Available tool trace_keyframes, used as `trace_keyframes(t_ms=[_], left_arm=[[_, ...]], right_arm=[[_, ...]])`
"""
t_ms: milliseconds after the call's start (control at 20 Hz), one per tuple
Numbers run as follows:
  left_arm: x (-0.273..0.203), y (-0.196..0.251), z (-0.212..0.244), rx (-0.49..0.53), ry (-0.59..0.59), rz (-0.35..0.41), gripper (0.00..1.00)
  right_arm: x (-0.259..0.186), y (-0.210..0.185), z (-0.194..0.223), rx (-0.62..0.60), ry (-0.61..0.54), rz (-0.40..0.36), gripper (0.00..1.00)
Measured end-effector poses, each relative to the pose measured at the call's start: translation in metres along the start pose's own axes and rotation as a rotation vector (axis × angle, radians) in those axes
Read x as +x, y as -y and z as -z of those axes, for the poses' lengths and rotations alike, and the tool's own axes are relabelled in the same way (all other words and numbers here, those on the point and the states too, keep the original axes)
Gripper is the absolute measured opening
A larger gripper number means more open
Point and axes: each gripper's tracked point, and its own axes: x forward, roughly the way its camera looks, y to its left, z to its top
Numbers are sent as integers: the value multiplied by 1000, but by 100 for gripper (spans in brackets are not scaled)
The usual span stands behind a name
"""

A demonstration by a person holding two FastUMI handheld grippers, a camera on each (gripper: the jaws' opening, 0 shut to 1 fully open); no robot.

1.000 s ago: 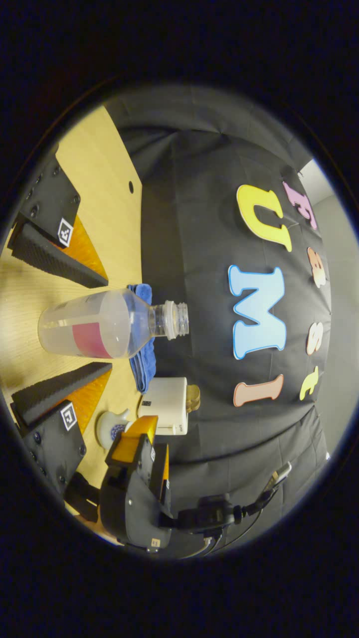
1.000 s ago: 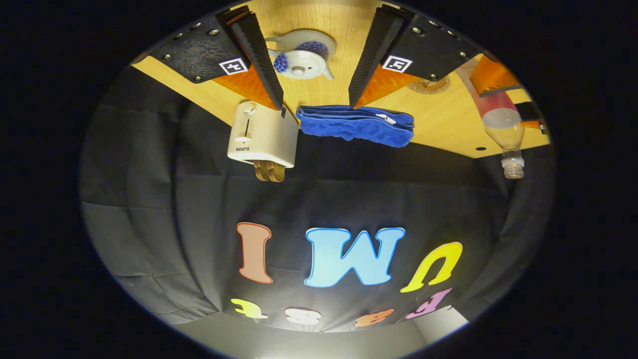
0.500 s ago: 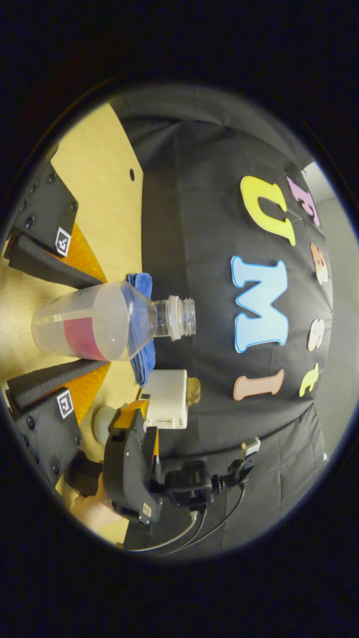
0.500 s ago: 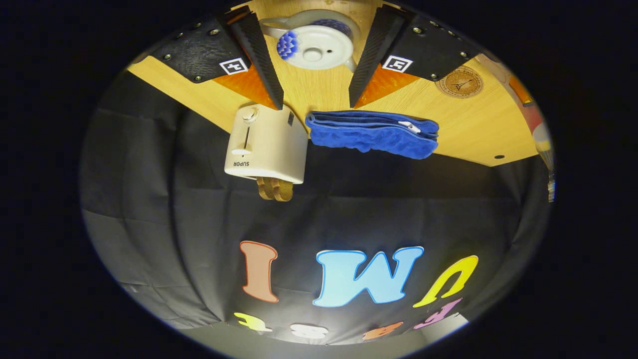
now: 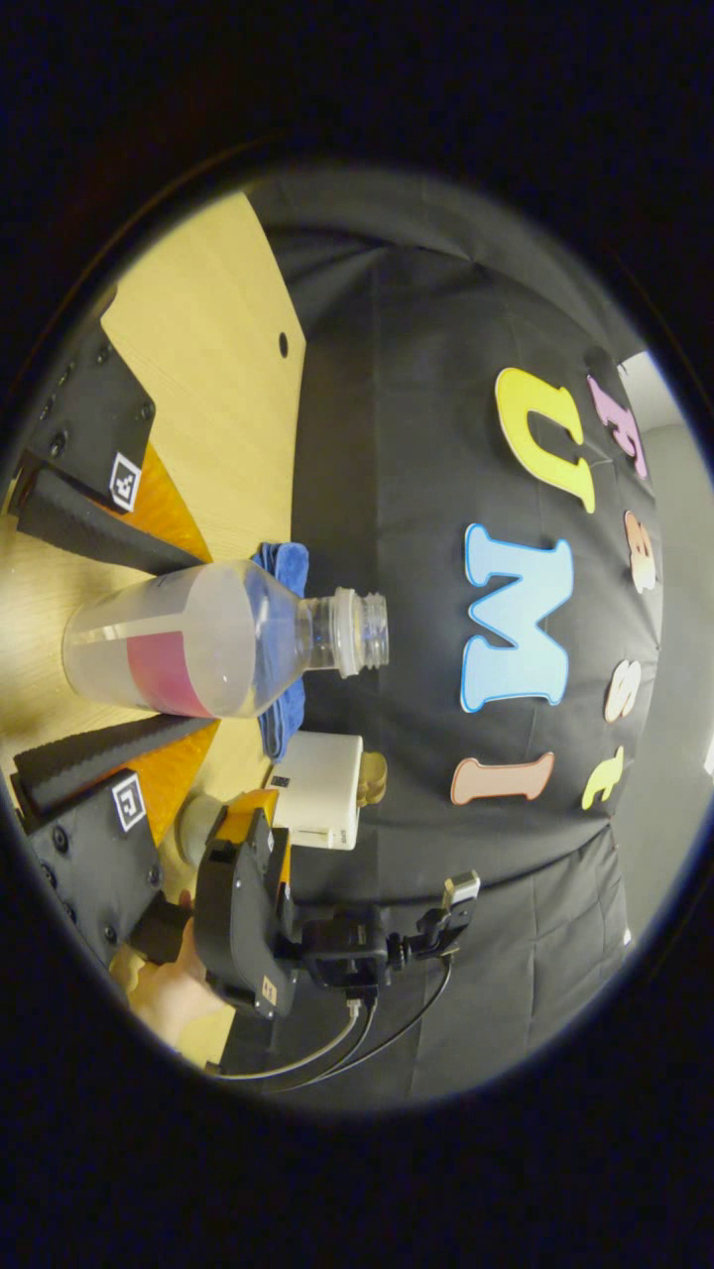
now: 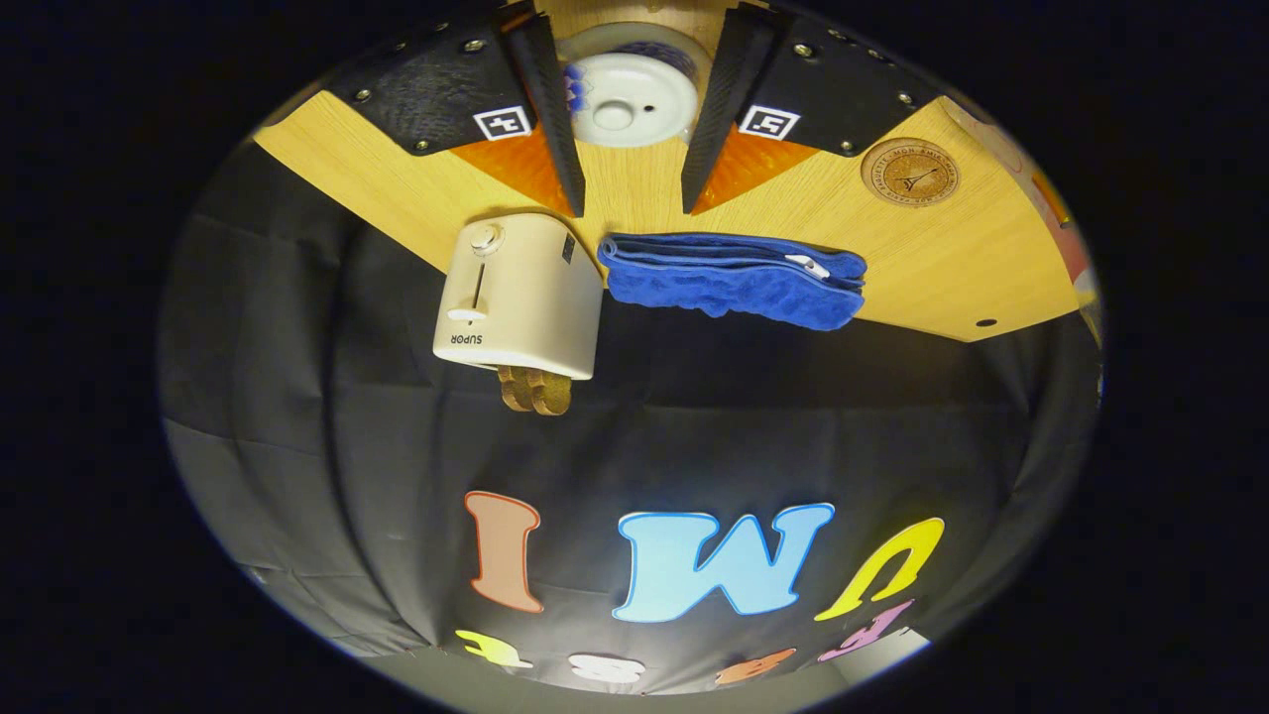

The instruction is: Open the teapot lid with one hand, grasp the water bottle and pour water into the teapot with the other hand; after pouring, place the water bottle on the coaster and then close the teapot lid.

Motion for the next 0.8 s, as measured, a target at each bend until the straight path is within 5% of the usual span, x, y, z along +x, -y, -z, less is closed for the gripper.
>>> trace_keyframes(t_ms=[50,100,150,250,300,800], left_arm=[[0,0,1,2,-1,1,87],[0,-1,-1,-1,0,4,87],[-1,0,-1,-4,1,6,87],[-1,1,0,-6,1,9,87],[-1,2,-1,-6,0,13,87],[-1,9,-5,-25,17,52,87]], right_arm=[[2,9,4,1,-15,41,60],[1,9,3,16,-15,31,42],[1,7,3,25,-20,29,36],[-8,12,-2,25,-14,48,35],[-5,9,-1,13,-15,46,13],[-13,18,-27,62,87,32,9]])
